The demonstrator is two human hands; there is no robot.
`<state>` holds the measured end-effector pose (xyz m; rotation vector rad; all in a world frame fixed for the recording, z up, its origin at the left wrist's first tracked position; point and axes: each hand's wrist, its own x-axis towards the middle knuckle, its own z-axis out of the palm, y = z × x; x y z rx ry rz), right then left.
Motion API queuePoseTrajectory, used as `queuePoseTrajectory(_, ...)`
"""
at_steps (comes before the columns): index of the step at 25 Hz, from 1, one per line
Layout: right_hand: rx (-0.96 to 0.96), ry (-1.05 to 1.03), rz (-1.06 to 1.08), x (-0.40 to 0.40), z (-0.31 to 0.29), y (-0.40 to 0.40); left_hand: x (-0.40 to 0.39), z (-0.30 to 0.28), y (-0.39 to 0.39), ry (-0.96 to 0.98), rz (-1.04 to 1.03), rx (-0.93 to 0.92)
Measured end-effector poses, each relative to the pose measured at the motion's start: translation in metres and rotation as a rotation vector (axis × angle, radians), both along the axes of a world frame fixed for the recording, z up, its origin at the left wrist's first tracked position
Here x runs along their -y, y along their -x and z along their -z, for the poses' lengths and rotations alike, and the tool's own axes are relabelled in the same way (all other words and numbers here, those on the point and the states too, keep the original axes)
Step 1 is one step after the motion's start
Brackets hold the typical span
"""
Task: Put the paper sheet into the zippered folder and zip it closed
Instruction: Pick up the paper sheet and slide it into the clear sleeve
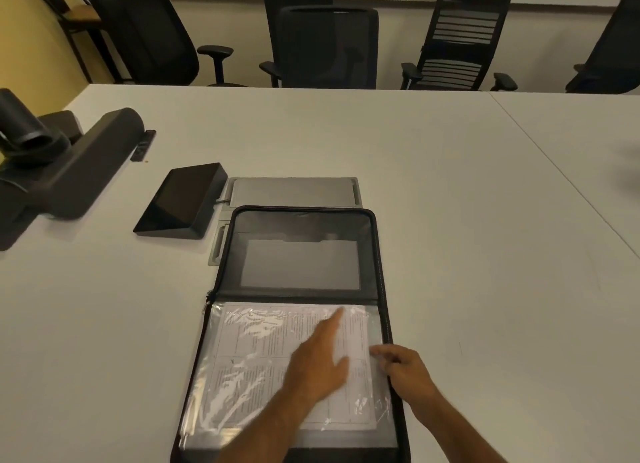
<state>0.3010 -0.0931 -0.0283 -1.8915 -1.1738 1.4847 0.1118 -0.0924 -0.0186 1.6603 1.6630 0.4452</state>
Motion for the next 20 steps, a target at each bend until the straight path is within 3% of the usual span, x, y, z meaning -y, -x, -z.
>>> queuePoseTrajectory(4, 0.006, 0.029, 0.011, -0.001, 0.002, 0.003, -0.005, 0.001, 0.096, -0.077, -0.375, -0.214)
queuePoseTrajectory(6, 0.013, 0.042, 0.016, -0.001, 0.001, 0.003, 0.002, 0.005, 0.139, 0.022, -0.492, -0.387)
queuePoseTrajectory(8, 0.013, 0.049, 0.022, -0.002, 0.002, 0.003, 0.009, 0.008, 0.160, 0.173, -0.585, -0.443)
queuePoseTrajectory(10, 0.016, 0.056, 0.031, -0.002, 0.002, 0.004, 0.016, 0.012, 0.166, 0.242, -0.593, -0.416)
queuePoseTrajectory(20, 0.084, 0.128, -0.017, -0.008, -0.005, 0.016, 0.021, 0.019, 0.167, 0.177, -0.551, -0.366)
